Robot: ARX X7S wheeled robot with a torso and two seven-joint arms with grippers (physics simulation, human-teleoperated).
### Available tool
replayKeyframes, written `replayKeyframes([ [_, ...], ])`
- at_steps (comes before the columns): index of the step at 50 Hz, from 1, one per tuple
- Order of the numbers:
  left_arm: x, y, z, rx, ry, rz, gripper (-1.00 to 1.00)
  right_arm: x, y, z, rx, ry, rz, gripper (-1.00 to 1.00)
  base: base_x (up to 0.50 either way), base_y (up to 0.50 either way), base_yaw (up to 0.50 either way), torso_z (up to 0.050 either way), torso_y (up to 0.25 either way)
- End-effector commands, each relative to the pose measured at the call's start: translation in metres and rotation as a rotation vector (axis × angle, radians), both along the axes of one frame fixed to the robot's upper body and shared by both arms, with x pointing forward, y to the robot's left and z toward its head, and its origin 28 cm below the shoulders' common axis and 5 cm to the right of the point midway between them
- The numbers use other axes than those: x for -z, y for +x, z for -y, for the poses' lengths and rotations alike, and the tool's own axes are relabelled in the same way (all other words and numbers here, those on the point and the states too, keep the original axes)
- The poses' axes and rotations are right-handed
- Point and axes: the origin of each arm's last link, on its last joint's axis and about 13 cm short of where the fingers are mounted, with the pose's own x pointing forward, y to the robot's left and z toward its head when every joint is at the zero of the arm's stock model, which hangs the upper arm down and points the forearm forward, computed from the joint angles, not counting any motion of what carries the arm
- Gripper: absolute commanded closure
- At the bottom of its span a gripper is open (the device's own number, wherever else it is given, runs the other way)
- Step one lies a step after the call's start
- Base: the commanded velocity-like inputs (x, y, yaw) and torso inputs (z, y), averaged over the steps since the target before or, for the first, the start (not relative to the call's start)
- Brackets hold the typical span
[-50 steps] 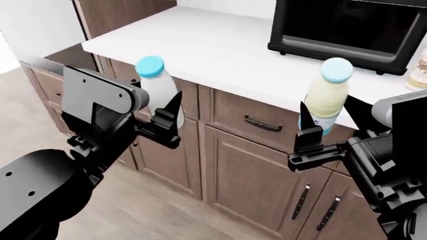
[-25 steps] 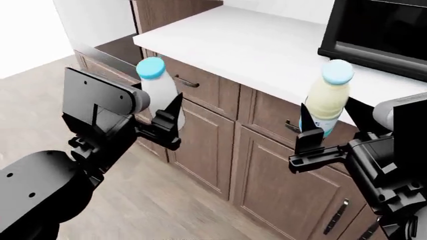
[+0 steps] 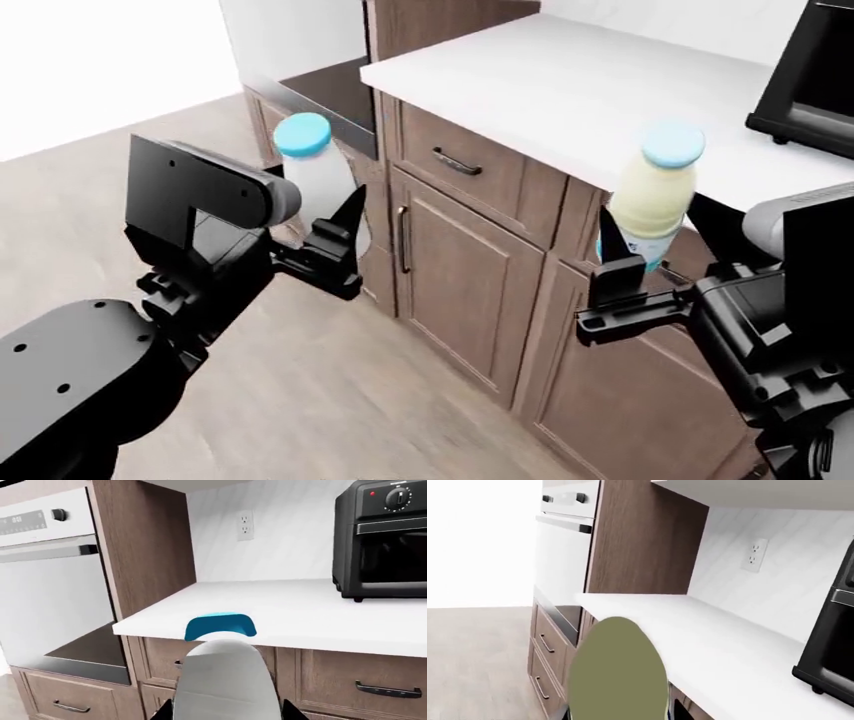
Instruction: Move the drinks to the dining counter.
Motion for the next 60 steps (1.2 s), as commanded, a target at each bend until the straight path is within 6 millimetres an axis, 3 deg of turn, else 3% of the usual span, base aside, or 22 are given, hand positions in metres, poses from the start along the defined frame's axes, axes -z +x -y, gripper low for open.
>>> replayKeyframes([
  [1,-0.0027,-0.0006,-0.0009,-0.010,-0.011,0.018,1.00,-0.0016,0.0006,0.0015,0.015,-0.005,0.018,1.00,0.00,0.00,0.50,0.000,0.000],
  [60,-0.0022,-0.0012,-0.0006,-0.009,-0.005,0.016,1.00,0.0002,-0.0008,0.0019,0.018,-0.008,0.011,1.00,0.00,0.00,0.50,0.000,0.001],
])
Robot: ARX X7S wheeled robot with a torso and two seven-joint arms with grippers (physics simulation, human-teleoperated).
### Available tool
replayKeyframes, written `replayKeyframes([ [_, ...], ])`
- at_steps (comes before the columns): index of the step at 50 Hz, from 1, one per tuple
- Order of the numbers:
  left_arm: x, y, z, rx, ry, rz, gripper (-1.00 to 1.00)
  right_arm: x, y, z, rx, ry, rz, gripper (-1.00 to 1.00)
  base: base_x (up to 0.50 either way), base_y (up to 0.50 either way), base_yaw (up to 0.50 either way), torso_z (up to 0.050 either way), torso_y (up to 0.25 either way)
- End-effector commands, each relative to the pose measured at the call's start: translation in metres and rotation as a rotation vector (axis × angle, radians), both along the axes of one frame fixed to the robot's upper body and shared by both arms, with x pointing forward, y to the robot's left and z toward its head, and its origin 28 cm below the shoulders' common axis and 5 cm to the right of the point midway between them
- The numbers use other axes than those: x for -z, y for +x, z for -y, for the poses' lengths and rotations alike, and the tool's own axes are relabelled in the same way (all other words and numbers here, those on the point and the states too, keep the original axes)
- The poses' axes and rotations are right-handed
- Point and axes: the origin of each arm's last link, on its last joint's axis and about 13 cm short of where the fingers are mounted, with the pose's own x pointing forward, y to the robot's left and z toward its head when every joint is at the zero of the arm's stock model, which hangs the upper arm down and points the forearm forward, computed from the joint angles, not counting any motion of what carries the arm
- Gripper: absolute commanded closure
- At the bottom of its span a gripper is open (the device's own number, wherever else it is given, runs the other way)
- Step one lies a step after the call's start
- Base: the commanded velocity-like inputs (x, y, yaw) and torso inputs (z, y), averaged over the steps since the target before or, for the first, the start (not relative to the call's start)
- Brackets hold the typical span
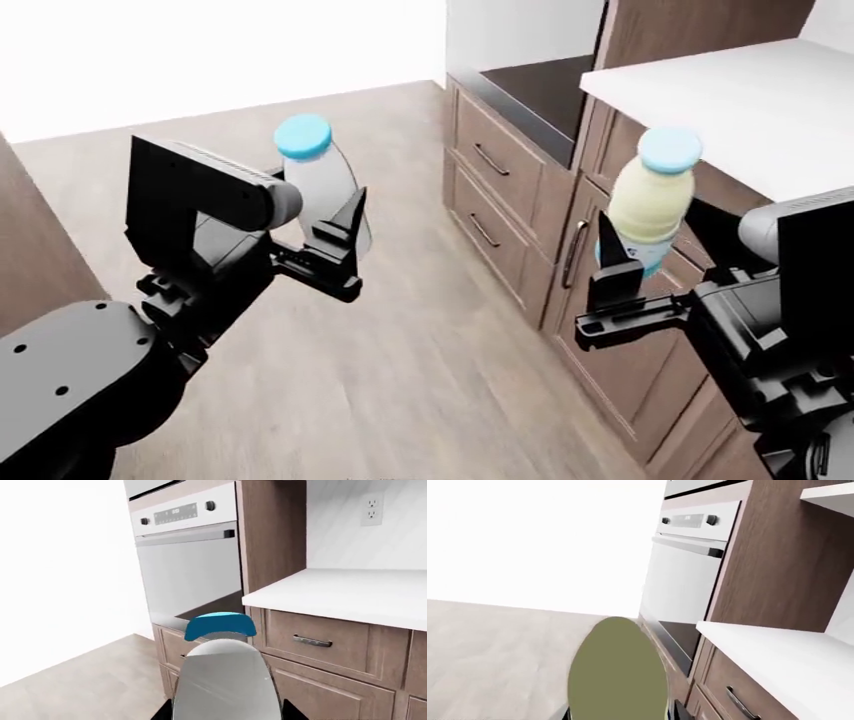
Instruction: Move the drinks to the dining counter.
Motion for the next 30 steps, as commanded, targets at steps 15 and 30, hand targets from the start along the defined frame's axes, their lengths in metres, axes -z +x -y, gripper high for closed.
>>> replayKeyframes([
  [15,-0.0026,-0.0003,-0.0001,-0.008,-0.012,0.017,1.00,-0.0012,-0.0006,0.0029,0.022,-0.005,0.018,1.00,0.00,0.00,0.50,0.001,0.001],
  [30,-0.0033,0.0003,-0.0005,-0.008,-0.012,0.018,1.00,-0.0026,0.0030,0.0007,0.016,-0.008,0.015,1.00,0.00,0.00,0.50,0.001,0.001],
])
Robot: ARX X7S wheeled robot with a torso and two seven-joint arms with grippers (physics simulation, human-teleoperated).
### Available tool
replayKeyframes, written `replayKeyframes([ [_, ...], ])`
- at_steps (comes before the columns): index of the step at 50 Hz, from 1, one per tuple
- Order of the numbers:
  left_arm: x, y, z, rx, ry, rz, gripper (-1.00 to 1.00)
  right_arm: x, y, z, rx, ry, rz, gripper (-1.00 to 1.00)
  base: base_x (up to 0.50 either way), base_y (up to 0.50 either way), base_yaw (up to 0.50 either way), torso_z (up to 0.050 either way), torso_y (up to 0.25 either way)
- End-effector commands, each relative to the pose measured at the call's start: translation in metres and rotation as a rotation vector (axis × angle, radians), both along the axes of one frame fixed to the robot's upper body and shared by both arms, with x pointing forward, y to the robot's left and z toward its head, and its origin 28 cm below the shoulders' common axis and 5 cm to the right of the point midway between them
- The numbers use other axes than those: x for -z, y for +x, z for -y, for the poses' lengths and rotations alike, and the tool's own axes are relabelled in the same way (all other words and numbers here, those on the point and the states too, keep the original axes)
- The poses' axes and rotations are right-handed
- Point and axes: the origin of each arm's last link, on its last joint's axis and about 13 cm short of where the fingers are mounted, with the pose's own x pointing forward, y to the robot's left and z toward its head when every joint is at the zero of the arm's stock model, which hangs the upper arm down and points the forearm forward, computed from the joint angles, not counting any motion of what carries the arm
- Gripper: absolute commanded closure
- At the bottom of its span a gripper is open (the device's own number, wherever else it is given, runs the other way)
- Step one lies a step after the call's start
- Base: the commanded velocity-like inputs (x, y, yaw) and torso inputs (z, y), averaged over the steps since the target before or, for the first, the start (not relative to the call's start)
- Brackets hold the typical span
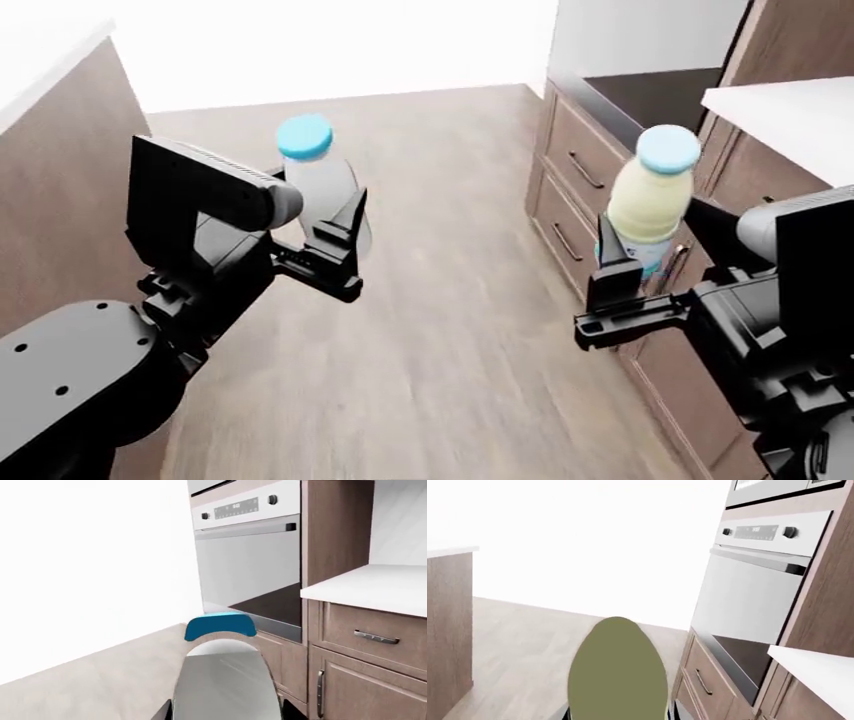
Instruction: Move the drinks to the dining counter.
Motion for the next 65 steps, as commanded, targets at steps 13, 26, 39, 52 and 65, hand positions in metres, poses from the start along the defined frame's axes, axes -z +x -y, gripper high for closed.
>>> replayKeyframes([
  [13,-0.0021,-0.0008,-0.0008,-0.011,-0.014,0.016,1.00,-0.0030,0.0007,0.0021,0.036,0.033,-0.006,1.00,0.00,0.00,0.50,0.000,0.001],
  [26,-0.0012,-0.0011,-0.0013,-0.014,-0.015,0.016,1.00,-0.0032,0.0002,0.0020,0.054,0.045,-0.023,1.00,0.00,0.00,0.50,0.001,0.002],
  [39,-0.0012,-0.0015,-0.0014,-0.013,-0.016,0.017,1.00,-0.0037,0.0021,0.0034,0.085,0.059,-0.026,1.00,-0.15,0.00,0.31,0.001,0.001],
  [52,-0.0026,-0.0004,-0.0016,-0.012,-0.015,0.019,1.00,-0.0056,0.0030,0.0014,0.088,0.037,-0.024,1.00,-0.27,0.04,0.00,0.000,0.002],
  [65,-0.0030,-0.0023,-0.0024,-0.015,-0.018,0.022,1.00,-0.0064,0.0020,0.0016,0.092,0.030,-0.022,1.00,-0.50,0.09,0.00,0.001,0.002],
])
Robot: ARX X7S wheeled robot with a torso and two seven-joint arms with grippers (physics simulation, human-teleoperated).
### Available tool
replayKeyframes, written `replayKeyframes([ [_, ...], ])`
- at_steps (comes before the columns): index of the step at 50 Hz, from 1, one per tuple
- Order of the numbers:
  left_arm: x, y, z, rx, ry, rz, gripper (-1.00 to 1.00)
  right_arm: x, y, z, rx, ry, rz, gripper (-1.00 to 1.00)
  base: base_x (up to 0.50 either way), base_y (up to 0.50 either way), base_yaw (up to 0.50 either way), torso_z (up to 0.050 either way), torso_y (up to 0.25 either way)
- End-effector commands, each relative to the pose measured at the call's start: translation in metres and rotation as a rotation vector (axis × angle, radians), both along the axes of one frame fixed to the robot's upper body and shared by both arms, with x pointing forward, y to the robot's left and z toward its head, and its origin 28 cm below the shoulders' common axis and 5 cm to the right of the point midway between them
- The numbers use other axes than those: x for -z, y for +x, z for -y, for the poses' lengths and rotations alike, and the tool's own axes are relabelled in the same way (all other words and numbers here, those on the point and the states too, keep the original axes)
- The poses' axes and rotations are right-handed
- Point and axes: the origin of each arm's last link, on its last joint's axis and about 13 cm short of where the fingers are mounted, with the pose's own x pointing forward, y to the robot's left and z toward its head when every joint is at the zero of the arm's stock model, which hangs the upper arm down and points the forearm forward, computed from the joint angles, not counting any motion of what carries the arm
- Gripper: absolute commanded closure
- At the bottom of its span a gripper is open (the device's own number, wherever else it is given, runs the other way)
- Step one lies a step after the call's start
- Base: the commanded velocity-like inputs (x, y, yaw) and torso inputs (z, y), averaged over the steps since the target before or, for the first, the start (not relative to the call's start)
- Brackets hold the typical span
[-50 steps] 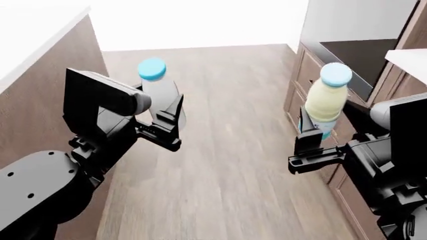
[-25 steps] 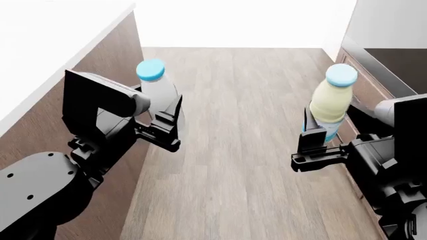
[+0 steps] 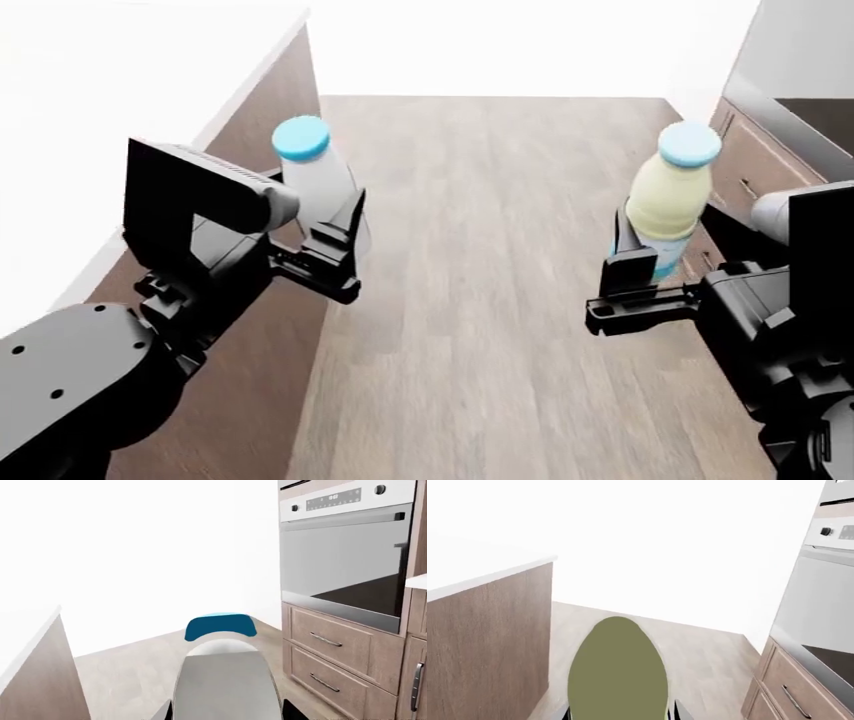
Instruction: Move the drinks to the dining counter.
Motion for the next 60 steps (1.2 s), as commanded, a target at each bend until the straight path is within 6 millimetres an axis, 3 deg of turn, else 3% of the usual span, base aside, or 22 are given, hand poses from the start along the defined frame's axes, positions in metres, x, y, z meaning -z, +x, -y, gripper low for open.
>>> replayKeyframes([
  [1,-0.004,-0.002,-0.001,-0.015,-0.013,0.021,1.00,-0.003,-0.001,0.001,0.015,-0.012,0.021,1.00,-0.50,0.09,0.00,0.000,0.000],
  [33,-0.010,-0.006,-0.005,-0.027,-0.014,0.038,1.00,-0.006,0.003,-0.001,0.021,-0.012,0.013,1.00,-0.05,-0.10,0.00,0.000,0.001],
  [39,-0.015,-0.007,-0.006,-0.035,-0.012,0.048,1.00,-0.010,0.005,-0.001,0.020,-0.022,0.008,1.00,-0.01,-0.45,0.00,0.002,0.002],
  [54,-0.076,-0.018,-0.021,-0.110,0.018,0.173,1.00,-0.054,0.016,-0.005,0.025,-0.062,0.078,1.00,0.00,-0.05,0.00,0.001,0.000],
  [60,-0.084,-0.019,-0.022,-0.116,0.027,0.196,1.00,-0.062,0.017,-0.009,0.014,-0.076,0.093,1.00,0.00,0.00,0.00,0.000,0.002],
])
